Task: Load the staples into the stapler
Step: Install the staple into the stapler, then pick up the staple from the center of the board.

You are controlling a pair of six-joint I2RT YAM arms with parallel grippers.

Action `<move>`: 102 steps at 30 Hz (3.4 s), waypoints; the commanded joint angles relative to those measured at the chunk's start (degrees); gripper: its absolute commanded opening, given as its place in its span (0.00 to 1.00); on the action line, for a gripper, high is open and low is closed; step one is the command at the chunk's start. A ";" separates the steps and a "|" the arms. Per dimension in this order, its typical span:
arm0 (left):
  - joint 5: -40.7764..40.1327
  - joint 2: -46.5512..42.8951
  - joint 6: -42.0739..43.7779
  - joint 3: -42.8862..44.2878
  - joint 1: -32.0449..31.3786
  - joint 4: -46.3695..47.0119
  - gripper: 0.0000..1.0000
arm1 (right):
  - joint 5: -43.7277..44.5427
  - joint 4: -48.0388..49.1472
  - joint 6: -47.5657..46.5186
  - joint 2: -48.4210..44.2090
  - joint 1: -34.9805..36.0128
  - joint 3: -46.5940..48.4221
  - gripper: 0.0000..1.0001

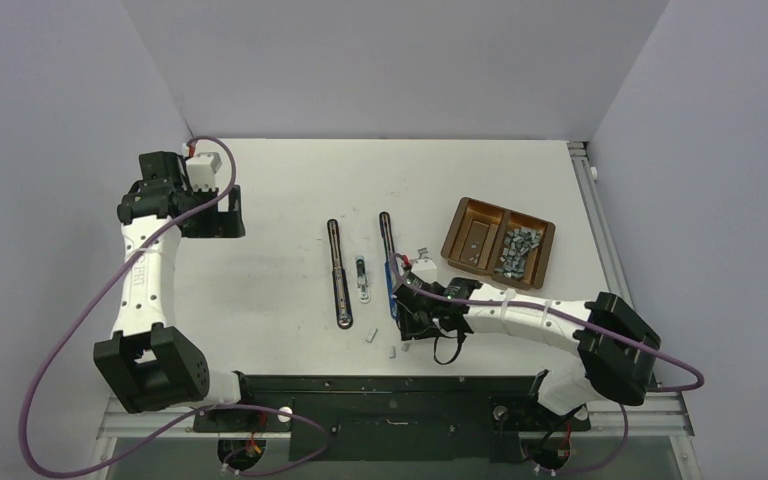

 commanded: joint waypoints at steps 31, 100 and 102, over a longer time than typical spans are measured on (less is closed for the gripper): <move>-1.47 -3.82 0.91 -0.66 0.27 0.45 0.96 | -2.01 4.61 -0.07 10.51 2.63 1.37 0.29; 0.99 3.98 1.10 -4.16 0.97 8.11 0.96 | 16.31 12.39 -6.00 23.25 2.57 24.40 0.09; 1.23 4.80 1.01 -3.76 0.97 8.27 0.96 | 16.34 12.69 -6.15 23.28 2.06 24.59 0.09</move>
